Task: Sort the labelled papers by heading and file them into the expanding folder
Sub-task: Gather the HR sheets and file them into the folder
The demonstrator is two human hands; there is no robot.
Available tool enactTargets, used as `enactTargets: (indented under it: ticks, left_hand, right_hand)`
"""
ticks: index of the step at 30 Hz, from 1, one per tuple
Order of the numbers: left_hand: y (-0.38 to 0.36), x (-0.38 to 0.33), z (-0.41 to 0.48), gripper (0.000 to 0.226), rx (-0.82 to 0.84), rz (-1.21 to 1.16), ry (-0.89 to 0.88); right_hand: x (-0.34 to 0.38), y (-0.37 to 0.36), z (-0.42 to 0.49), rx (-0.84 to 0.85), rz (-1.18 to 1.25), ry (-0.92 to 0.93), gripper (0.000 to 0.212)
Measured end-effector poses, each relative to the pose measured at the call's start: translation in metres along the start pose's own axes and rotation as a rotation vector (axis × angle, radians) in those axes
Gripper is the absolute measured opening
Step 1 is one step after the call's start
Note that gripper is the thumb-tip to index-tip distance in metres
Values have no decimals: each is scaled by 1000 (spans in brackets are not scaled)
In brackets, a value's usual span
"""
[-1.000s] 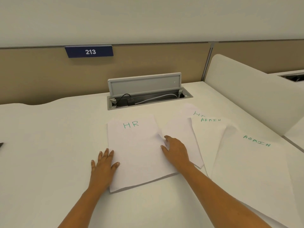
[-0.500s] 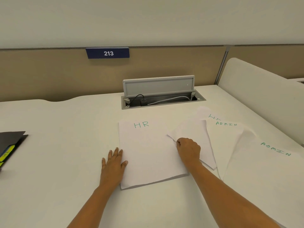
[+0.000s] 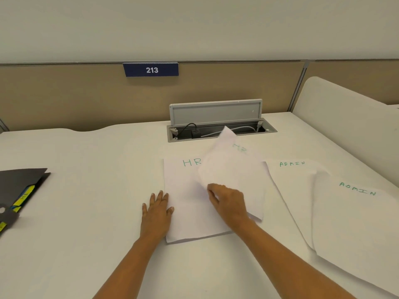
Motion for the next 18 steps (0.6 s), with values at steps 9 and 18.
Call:
enactTargets:
  ticks: [9, 18]
  left_hand:
    - [28, -2, 0, 42, -81, -538, 148]
    - [37, -15, 12, 50, 45, -622, 291]
  right_hand:
    - [44, -18, -22, 318, 251, 366, 27]
    - [-24, -2, 9, 300, 128, -521, 48]
Point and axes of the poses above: each hand's wrist, its own z-axis towards the middle knuckle, its own y-axis out of the back of the hand, x = y × z, the point moved 3 cm from there along z, towards the middle knuckle, and after that the axes turned 8 degrees about y, right-handed, at the moved point
